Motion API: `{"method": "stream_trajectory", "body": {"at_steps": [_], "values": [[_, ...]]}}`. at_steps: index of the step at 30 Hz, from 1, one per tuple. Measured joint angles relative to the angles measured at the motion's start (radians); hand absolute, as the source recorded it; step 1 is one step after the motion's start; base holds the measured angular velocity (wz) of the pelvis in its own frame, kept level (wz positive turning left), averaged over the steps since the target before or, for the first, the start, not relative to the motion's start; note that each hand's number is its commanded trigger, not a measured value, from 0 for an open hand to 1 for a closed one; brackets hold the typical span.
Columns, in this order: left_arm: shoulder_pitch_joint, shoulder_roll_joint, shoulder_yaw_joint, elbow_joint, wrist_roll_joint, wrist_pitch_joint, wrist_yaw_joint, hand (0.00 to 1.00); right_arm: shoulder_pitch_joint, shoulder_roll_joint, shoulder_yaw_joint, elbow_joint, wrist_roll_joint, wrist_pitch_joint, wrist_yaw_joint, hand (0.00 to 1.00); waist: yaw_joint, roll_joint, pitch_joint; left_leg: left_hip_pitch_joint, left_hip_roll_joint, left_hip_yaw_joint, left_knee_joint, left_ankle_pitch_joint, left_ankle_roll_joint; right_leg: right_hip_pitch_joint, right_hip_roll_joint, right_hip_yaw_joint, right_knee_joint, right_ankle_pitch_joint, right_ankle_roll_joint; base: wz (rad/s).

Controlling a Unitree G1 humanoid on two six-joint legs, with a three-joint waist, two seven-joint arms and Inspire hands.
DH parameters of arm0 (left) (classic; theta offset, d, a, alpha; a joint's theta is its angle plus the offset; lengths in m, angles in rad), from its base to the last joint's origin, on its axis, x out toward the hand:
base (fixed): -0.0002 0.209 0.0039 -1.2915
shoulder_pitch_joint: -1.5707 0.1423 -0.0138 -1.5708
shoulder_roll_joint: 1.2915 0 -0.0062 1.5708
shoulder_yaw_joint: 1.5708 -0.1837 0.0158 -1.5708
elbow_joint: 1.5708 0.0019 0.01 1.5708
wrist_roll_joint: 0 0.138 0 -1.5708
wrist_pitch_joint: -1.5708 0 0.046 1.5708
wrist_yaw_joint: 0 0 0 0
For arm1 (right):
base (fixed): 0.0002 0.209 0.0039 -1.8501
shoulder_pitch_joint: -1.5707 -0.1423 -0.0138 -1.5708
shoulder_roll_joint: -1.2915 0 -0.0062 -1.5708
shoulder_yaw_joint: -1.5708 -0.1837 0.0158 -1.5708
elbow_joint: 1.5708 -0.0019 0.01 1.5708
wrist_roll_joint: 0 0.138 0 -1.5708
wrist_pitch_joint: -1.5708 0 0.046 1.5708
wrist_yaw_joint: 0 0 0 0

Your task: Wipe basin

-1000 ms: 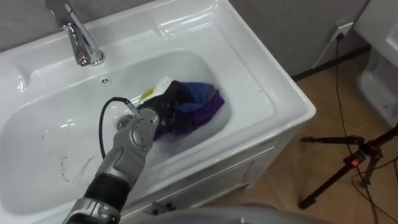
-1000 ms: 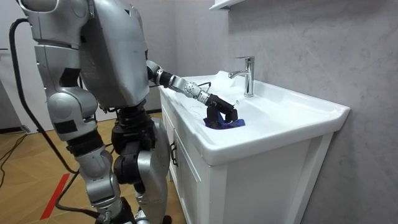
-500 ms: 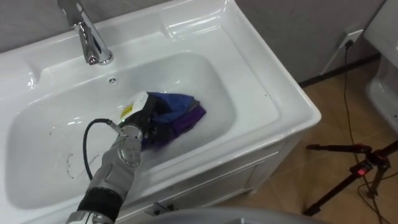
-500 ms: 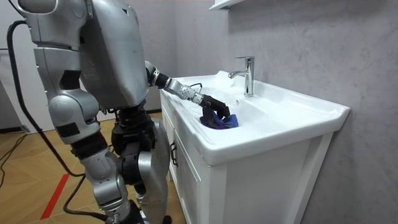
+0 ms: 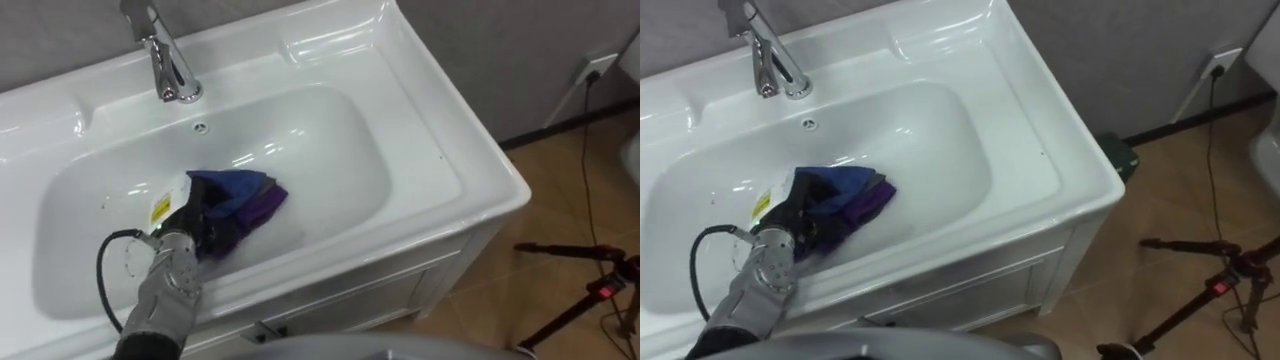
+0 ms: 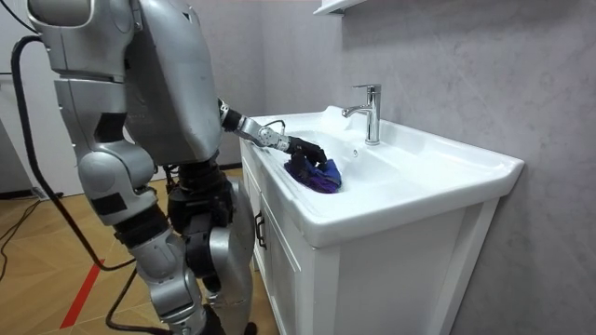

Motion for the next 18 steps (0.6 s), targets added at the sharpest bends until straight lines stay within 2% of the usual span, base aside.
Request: {"method": "stream_trajectory", "body": {"at_steps": [5,10,13,14,15,16,18], "values": [[0.02,0.017,0.013,-0.006,0.005,0.0,0.011,1.0,-0.002,-0.016,-0.02,0.001,0.005,-0.008,-0.004,0.0,0.009,0.005,-0.0013,-0.01,-0.006,-0.035,-0.001,0.0,0.0,0.003,-0.001,-0.022,-0.008,-0.003,-0.004,0.13],[0.018,0.029,0.069,-0.025,0.086,0.005,-0.002,1.0,0.01,-0.036,-0.057,-0.006,0.009,-0.012,-0.002,0.0,0.05,0.011,-0.0044,-0.016,-0.005,-0.041,-0.001,0.0,-0.001,0.003,-0.001,-0.039,-0.016,-0.004,-0.006,0.08],[0.038,0.081,0.091,-0.032,0.131,0.005,-0.005,1.0,0.006,-0.054,-0.084,-0.002,0.008,-0.03,-0.002,0.0,0.063,0.018,-0.0084,-0.019,-0.005,-0.045,0.001,0.0,-0.001,0.007,-0.002,-0.052,-0.022,-0.003,-0.007,0.09],[0.043,0.103,0.099,-0.035,0.156,0.005,-0.006,1.0,0.007,-0.063,-0.097,0.002,0.008,-0.04,-0.002,0.0,0.068,0.016,-0.0062,-0.021,-0.005,-0.049,0.003,0.0,-0.001,0.007,-0.002,-0.055,-0.022,-0.003,-0.007,0.07],[0.045,0.122,0.107,-0.045,0.167,0.005,-0.006,1.0,0.012,-0.071,-0.097,0.004,0.007,-0.041,-0.003,0.0,0.072,0.021,-0.0079,-0.025,-0.008,-0.065,0.005,0.0,-0.001,0.007,-0.003,-0.06,-0.024,-0.003,-0.007,0.15],[0.047,0.135,0.117,-0.059,0.171,0.005,-0.007,1.0,0.02,-0.079,-0.099,0.006,0.009,-0.042,-0.004,0.0,0.076,0.022,-0.0059,-0.027,-0.009,-0.071,0.004,0.001,-0.001,0.008,-0.004,-0.066,-0.024,-0.003,-0.007,0.14],[0.049,0.143,0.135,-0.083,0.171,0.006,-0.009,1.0,0.03,-0.086,-0.097,0.006,0.012,-0.048,-0.008,0.0,0.09,0.026,-0.005,-0.027,-0.009,-0.071,0.004,0.001,-0.001,0.009,-0.004,-0.066,-0.027,-0.003,-0.007,0.04]]}}
